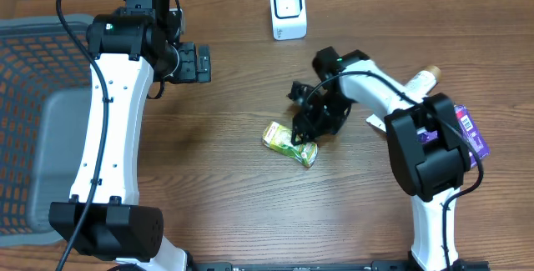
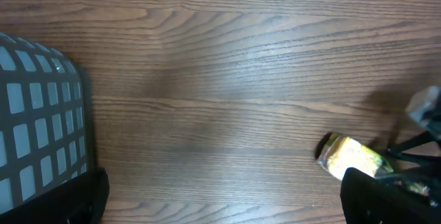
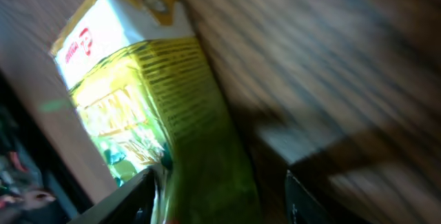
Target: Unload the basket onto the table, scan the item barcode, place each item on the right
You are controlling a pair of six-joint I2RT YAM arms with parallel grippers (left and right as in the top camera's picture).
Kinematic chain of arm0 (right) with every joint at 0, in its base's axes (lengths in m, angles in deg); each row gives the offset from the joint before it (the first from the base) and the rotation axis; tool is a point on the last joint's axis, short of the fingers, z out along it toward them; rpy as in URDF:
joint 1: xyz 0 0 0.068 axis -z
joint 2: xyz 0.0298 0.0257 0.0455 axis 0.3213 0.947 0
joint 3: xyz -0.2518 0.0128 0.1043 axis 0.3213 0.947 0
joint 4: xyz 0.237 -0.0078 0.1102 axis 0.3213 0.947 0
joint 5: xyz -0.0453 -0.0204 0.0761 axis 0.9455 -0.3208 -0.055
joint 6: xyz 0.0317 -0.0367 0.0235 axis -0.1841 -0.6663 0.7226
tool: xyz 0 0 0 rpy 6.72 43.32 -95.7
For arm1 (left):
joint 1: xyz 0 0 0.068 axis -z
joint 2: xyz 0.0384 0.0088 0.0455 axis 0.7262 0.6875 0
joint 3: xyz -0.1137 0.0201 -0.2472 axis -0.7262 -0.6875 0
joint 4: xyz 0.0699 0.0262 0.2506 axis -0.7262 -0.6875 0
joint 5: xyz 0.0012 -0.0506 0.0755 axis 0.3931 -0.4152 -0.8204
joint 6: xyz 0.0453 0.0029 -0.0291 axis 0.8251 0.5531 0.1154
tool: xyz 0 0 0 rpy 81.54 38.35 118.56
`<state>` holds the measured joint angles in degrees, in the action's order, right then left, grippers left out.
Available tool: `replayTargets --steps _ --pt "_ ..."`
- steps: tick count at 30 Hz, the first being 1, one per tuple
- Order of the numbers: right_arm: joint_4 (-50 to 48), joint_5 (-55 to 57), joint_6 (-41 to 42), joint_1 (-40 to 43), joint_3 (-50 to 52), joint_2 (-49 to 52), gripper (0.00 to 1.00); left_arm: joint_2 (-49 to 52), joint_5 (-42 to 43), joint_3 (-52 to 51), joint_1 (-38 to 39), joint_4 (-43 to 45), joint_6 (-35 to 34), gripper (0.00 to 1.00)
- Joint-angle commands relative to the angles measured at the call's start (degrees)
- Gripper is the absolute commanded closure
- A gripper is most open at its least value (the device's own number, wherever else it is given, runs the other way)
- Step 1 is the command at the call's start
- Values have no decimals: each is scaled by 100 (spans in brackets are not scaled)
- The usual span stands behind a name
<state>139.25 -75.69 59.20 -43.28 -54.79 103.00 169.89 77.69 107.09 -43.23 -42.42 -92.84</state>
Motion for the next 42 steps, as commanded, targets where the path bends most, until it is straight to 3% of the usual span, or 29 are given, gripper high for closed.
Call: replayTargets --steps 1,4,6,8,9,13,19,27,32,38,42 --pt "-70 785 -208 -439 24 105 39 -4 63 2 -22 2 -74 0" --pt "-50 1027 -208 -678 24 105 36 -4 63 2 -22 2 -74 0" --pt "28 1121 -186 -774 24 125 42 -4 63 2 -22 2 -74 0" --pt "72 1196 122 -798 24 179 74 -4 63 2 -22 2 -76 0" --pt "87 1211 245 -798 24 179 82 -4 63 2 -22 2 -76 0" --pt "184 1095 1019 -787 24 179 96 -4 63 2 -22 2 -74 0" --pt "289 -557 990 -612 -33 138 96 -4 63 2 -22 2 -74 1" --pt "1130 -3735 -1010 601 -68 -549 96 -4 63 2 -22 2 -74 0" --pt "1860 -4577 -1604 1423 -68 -927 96 -4 63 2 -22 2 -74 0" --pt "2157 -5722 -1567 2116 -68 -1307 96 -4 63 2 -22 2 -74 0" --pt "2374 -5790 -1191 2509 -452 -1491 96 -4 63 2 -22 2 -74 1"
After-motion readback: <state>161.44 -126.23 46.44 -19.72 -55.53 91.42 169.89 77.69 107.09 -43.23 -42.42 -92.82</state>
